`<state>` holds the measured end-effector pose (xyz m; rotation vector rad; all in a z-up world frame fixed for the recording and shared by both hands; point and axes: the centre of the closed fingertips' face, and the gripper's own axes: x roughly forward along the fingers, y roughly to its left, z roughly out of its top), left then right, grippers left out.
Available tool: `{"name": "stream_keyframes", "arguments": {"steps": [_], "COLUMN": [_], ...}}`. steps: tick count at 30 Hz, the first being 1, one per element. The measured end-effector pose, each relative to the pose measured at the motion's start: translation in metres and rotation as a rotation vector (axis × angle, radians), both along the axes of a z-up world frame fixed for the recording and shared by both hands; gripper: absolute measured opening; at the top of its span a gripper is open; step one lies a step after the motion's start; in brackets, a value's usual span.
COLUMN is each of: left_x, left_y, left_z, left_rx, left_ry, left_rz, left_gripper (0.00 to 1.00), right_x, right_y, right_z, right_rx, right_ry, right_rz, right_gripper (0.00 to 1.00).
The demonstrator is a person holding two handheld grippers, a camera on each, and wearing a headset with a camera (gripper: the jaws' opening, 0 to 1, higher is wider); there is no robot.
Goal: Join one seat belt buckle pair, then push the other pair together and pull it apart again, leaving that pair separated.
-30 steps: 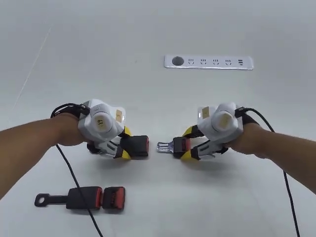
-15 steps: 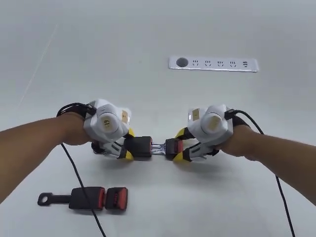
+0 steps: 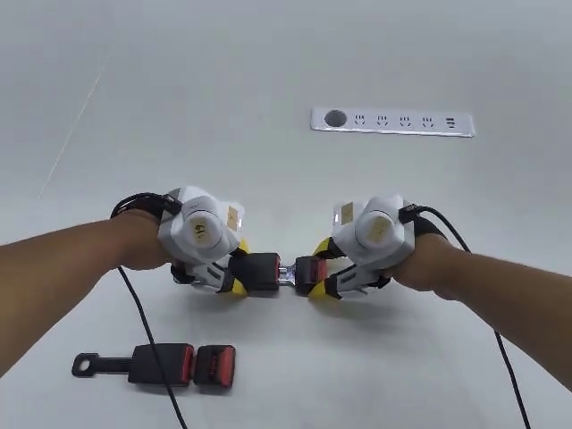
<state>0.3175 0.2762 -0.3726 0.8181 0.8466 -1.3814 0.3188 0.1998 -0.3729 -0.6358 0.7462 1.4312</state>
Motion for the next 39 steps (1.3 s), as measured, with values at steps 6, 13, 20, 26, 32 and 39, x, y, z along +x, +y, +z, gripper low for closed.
{"name": "stream_keyframes", "arguments": {"steps": [6, 13, 20, 26, 32, 39], "left_x": [0.000, 0.001, 0.001, 0.001, 0.001, 0.000], "left_y": [0.000, 0.000, 0.000, 0.000, 0.000, -0.001], "left_z": [-0.001, -0.003, -0.003, -0.003, -0.003, -0.003], "left_rx": [0.010, 0.019, 0.034, 0.049, 0.056, 0.055], "left_ry": [-0.002, 0.001, 0.001, -0.002, -0.003, -0.002], "left_rz": [-0.015, -0.020, -0.023, -0.029, -0.031, -0.030], "left_gripper": [0.32, 0.32, 0.32, 0.33, 0.33, 0.33], "right_x": [0.000, 0.001, 0.002, 0.002, 0.002, 0.001], "right_y": [0.003, 0.016, 0.016, 0.017, 0.017, 0.016], "right_z": [0.000, 0.000, 0.000, 0.000, 0.000, 0.000], "right_rx": [-0.002, -0.003, -0.027, -0.046, -0.057, -0.059], "right_ry": [0.002, 0.010, 0.000, -0.004, -0.008, -0.009], "right_rz": [-0.008, -0.038, -0.052, -0.050, -0.045, -0.045], "right_gripper": [0.33, 0.33, 0.33, 0.33, 0.33, 0.33]}}
